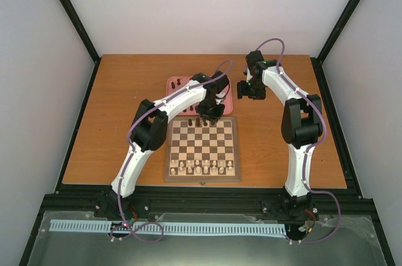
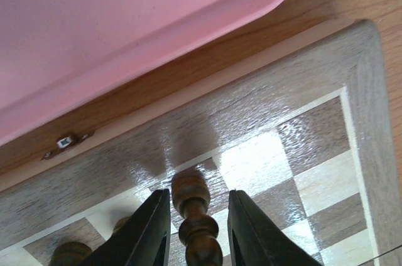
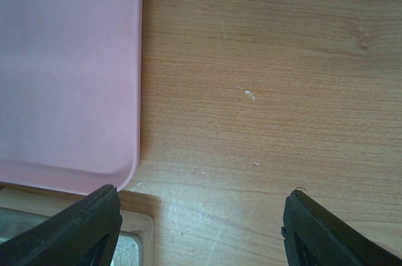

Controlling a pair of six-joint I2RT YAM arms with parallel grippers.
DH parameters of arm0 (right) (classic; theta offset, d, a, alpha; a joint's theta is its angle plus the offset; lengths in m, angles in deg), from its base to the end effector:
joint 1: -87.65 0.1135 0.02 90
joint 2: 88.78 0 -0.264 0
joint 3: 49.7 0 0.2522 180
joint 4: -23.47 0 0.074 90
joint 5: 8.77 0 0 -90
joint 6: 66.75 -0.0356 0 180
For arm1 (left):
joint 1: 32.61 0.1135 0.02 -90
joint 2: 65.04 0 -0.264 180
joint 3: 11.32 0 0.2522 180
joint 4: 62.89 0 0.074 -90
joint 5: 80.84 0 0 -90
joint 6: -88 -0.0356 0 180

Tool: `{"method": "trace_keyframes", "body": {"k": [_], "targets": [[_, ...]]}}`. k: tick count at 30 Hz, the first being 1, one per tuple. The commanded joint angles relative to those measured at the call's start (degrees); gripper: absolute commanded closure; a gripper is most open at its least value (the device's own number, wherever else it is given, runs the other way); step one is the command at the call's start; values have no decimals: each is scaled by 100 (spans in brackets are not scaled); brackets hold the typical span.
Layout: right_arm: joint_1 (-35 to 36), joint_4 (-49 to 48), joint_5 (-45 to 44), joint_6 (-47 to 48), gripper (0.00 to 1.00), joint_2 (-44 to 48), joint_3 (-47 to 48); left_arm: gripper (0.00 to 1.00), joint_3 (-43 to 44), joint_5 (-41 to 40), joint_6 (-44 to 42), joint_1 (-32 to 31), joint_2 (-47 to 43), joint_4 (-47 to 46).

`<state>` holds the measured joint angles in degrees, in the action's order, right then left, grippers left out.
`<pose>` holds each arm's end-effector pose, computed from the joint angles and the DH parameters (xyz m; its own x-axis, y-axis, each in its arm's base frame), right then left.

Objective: Set up the chess pieces on the board
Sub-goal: Place the chess piece on the chessboard.

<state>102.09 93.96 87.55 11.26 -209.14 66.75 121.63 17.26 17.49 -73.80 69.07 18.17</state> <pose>0.4198 0.1121 0.2187 -0.9698 -0.0365 -0.2410 -0.0767 0.9842 0.1596 0.3509 -0.3138 0.1897 -0.9252 0.3707 -0.0810 0.3794 0.9082 -0.1768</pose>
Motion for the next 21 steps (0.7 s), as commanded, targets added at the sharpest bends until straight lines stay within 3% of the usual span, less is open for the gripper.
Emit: {"method": "trace_keyframes", "body": {"k": [1,14,21], "targets": [[-32,-41,-2,2,29,96,23,71,398,-64,-82,-60,125,102],[-32,-19,6,12,29,89,45,67,920,-323,-106,-64,285,204],[-34,-13,-3,12,29,91,35,49,1582,-802,-167,30,366,337]]}}
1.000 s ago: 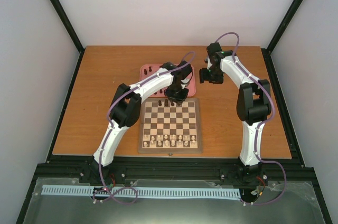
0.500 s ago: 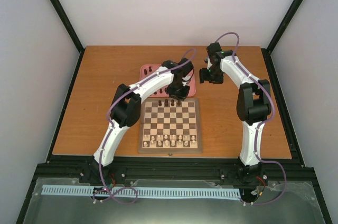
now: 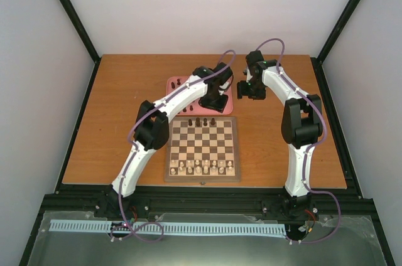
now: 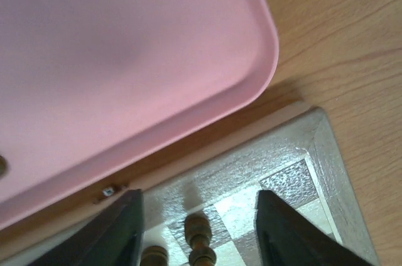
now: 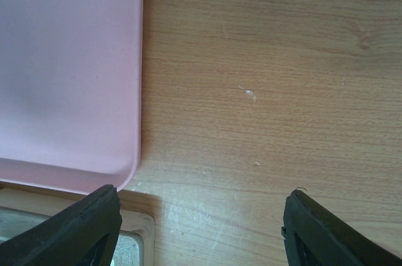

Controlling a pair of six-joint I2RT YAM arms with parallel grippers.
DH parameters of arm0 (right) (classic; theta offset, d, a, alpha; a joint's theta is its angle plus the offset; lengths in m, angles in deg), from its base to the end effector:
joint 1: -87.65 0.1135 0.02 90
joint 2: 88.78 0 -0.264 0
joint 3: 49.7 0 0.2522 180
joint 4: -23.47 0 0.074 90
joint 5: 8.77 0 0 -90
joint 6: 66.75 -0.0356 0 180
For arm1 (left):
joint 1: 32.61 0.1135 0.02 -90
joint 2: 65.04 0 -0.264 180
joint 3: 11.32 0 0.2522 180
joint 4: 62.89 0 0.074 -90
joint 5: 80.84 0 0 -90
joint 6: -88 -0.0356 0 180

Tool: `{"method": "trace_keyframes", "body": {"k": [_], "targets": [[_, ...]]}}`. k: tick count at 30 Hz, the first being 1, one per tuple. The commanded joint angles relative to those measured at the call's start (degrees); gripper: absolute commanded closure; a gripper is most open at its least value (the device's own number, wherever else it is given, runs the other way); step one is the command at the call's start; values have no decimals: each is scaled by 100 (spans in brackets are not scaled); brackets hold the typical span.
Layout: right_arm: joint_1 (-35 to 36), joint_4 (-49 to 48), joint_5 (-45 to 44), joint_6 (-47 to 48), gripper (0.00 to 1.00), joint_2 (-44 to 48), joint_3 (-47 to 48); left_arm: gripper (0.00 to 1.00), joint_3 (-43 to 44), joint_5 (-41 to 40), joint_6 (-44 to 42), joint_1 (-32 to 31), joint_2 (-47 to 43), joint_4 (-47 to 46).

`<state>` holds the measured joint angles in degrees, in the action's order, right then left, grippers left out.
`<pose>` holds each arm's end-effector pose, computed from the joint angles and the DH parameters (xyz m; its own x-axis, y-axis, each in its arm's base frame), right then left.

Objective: Set up the chess pieces on the board
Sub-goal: Place the chess piece on the chessboard, then pick up the chess piece from the storage box.

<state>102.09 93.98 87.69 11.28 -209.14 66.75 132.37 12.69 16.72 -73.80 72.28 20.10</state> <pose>0.4197 0.1122 0.2187 -0.9700 -0.0370 -0.2403 -0.0776 0.9838 0.1617 0.3673 -0.3244 0.2139 -0.9078 0.3687 -0.1999 0.3977 0.9081 -0.1310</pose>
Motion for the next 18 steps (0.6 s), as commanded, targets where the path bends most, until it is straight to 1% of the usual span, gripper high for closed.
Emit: {"method": "trace_keyframes", "body": {"k": [1,2,3,4,7,9,11,14,16,18], "targets": [[-34,-23,-13,10,29,91,39,43,534,-388,-86,75,30,129],[-34,-16,-20,6,29,98,30,35,552,-452,-65,122,13,126],[-29,-15,-29,10,29,107,25,28,569,-510,-50,188,-12,131],[-31,-19,-35,10,29,123,10,24,569,-561,-26,254,-53,134],[-33,-16,-48,11,29,143,-19,19,463,-694,28,497,-240,127],[-32,-22,-37,10,29,144,-41,16,270,-812,45,677,-429,67],[-35,-35,-25,1,29,136,-57,10,5,-942,26,862,-648,-65],[-35,-37,-12,1,29,112,-54,9,-236,-1070,38,1158,-860,-199],[-31,-33,8,-7,29,87,-49,9,-259,-1106,105,1378,-879,-223],[-30,-27,25,-7,29,59,-30,6,-244,-1152,180,1606,-860,-303]]}}
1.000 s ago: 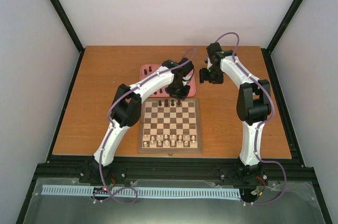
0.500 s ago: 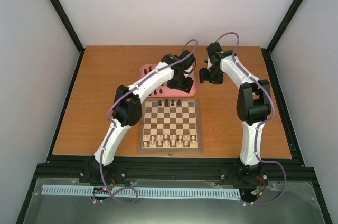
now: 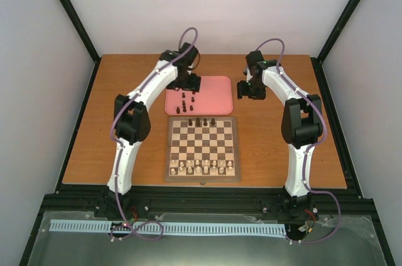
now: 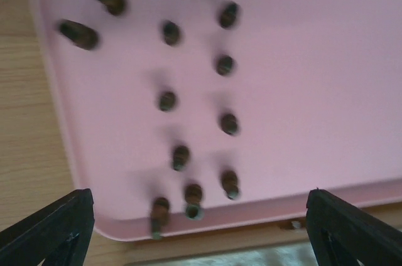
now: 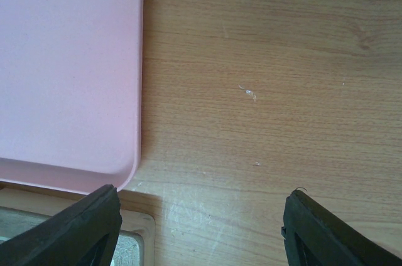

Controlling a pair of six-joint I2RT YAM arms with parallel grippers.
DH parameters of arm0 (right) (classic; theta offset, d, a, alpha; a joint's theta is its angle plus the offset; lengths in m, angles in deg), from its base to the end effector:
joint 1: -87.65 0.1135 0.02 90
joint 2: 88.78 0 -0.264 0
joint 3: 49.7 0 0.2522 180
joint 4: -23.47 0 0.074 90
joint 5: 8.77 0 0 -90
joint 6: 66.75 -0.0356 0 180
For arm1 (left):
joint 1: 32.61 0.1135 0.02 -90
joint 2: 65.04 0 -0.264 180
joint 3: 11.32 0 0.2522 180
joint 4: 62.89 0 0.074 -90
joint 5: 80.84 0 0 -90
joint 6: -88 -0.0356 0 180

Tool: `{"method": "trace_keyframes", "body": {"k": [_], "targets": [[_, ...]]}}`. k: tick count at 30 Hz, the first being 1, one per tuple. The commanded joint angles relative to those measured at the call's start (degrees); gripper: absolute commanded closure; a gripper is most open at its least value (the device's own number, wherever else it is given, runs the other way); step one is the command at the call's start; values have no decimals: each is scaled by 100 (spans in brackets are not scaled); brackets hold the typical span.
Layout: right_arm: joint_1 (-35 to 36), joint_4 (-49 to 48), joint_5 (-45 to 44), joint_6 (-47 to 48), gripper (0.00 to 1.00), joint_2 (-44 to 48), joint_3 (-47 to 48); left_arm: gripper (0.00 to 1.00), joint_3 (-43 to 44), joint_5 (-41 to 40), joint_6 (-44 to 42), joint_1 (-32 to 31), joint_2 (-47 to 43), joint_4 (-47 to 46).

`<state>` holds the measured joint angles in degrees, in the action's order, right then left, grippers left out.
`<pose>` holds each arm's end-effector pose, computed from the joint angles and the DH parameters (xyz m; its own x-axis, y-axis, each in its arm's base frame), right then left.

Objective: Set up the chess pieces on the board
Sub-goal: Pick up the chess piece from the storage box.

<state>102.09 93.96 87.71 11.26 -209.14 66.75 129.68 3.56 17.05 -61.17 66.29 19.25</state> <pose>0.4197 0.1122 0.2188 -0.9700 -0.0366 -0.2405 -0.0773 0.9837 0.1622 0.4197 -0.2245 0.2498 -0.9385 0.1410 -0.3151 0.1520 0.9883 -0.0104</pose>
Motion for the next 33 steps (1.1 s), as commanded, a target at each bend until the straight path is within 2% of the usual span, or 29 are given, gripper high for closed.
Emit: {"method": "trace_keyframes", "body": {"k": [1,7,14,16,18,19,26,33], "targets": [[-33,-22,28,-5,29,42,-29,5,61,-241,177,433,-232,-266],[-33,34,12,-6,29,-85,109,8,498,-316,389,807,231,-359],[-33,110,-89,-1,29,-175,310,14,500,-178,661,1137,434,-716],[-34,148,-95,0,29,-230,350,17,518,-162,662,1150,482,-810],[-30,170,-102,-13,29,-263,358,29,557,-168,699,1174,566,-868],[-31,178,-105,-14,29,-276,367,32,576,-162,723,1189,614,-887],[-31,290,-180,21,29,-400,581,36,851,67,826,1255,1043,-922],[-31,301,-165,23,29,-468,615,44,975,79,914,1265,1255,-1013]]}}
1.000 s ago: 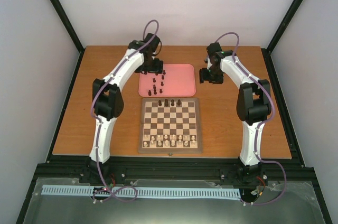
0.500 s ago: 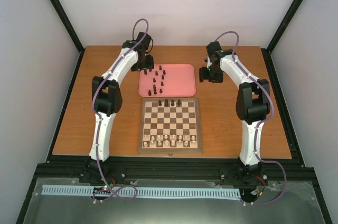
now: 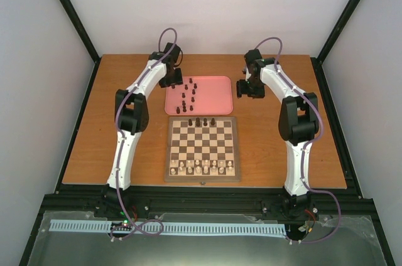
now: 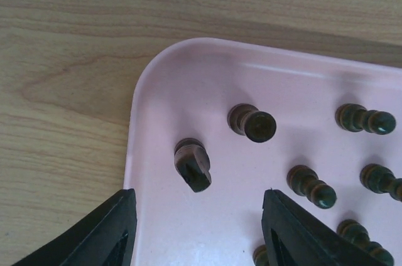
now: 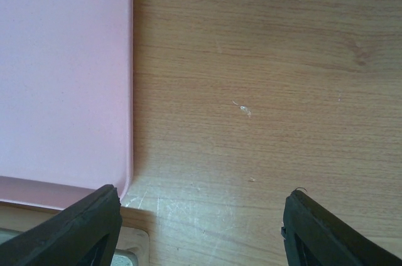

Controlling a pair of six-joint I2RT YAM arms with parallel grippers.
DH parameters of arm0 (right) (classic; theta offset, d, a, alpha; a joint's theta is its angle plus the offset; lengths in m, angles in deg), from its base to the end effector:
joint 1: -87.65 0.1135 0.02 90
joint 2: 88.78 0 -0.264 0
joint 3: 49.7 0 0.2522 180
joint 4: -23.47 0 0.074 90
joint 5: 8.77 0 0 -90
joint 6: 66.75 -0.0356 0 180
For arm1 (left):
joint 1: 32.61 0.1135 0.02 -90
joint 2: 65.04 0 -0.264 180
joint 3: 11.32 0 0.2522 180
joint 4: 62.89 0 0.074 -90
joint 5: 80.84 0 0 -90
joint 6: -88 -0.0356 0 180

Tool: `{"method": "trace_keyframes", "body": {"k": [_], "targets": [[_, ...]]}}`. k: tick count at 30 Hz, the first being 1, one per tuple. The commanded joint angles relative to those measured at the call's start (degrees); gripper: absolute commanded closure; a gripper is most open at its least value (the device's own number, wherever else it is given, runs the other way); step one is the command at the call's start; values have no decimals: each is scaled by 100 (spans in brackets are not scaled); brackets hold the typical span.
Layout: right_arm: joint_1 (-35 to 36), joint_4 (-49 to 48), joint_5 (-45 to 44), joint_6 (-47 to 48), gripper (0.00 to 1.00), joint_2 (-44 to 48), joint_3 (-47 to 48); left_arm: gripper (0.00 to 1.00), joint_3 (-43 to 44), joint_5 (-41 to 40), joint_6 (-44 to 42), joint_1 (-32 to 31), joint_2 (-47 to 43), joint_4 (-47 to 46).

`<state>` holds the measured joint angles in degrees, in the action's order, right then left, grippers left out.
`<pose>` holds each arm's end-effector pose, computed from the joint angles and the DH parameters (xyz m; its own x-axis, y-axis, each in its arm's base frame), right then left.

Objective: Set up the chess pieces on the board
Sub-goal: Pick up the chess piece from the storage box.

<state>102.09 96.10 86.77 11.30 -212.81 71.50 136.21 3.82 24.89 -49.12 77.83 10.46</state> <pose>0.4321 0.1148 0.2139 -0.9733 -0.0378 -0.2263 -0.0717 0.9871 0.1434 0.5011 -0.1451 0.1914 -0.9099 -0.2000 -0.3633 -0.1805 0.9797 -0.0870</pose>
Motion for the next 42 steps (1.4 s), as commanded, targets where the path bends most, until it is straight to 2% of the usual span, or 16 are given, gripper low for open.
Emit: {"method": "trace_keyframes", "body": {"k": [1,5,8,15,18,27,37,42], "targets": [[-30,87,-71,17,29,-110,153,44,343,47,142,73,121,-139],[-32,83,-66,24,29,-150,185,45,448,97,184,129,224,-149],[-36,103,-54,21,29,-186,231,52,547,104,180,140,304,-155],[-29,129,-71,26,29,-235,289,54,628,130,194,174,440,-108],[-32,131,-79,26,29,-240,291,60,614,130,185,170,459,-77],[-30,146,-66,34,29,-280,322,64,632,174,167,184,556,-128],[-33,149,-67,34,29,-271,304,84,641,159,185,192,571,-97],[-36,151,-71,27,29,-249,294,98,641,108,173,195,513,-11]]}}
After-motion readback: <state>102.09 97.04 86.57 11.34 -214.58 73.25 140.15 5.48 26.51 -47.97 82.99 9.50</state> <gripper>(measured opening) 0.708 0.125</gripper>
